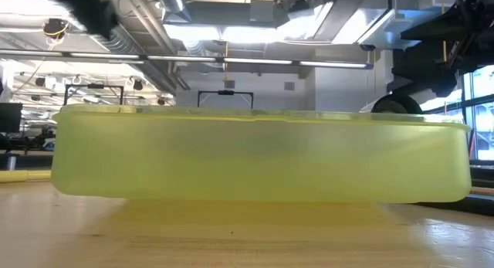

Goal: Pick & place school supplies into a supply box
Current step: Put the yellow marker into the yellow supply box, then put the black pen into the yellow supply box

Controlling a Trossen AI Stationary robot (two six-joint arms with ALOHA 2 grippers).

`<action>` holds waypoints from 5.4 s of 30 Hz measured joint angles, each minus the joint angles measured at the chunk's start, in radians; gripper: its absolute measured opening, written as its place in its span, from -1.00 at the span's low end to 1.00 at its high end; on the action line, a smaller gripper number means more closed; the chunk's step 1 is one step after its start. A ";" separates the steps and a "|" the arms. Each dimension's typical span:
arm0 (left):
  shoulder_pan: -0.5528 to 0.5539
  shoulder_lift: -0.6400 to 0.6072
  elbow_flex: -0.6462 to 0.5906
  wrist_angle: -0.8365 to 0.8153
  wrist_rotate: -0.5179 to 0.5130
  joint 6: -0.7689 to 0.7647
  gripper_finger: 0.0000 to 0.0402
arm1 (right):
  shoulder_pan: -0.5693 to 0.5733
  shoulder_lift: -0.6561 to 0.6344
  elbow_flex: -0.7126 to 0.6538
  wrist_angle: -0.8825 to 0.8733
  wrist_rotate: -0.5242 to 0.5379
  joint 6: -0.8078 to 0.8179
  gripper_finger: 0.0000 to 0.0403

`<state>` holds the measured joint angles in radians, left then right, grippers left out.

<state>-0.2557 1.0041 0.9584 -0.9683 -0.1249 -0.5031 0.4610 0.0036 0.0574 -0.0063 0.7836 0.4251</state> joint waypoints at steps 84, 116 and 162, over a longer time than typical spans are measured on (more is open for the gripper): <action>0.067 0.401 0.115 0.346 0.160 -0.016 -0.86 | 0.000 0.000 0.000 -0.079 -0.025 0.037 0.83; -0.017 1.079 0.585 0.361 0.371 -0.007 -0.85 | 0.000 0.001 0.000 -0.080 -0.019 -0.042 0.83; -0.205 0.795 0.584 -0.122 0.116 -0.298 -0.57 | 0.000 0.003 0.000 -0.080 -0.024 -0.042 0.83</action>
<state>-0.4604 1.7990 1.5429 -1.0900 -0.0092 -0.8016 0.4610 0.0063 0.0570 -0.0867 0.7599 0.3836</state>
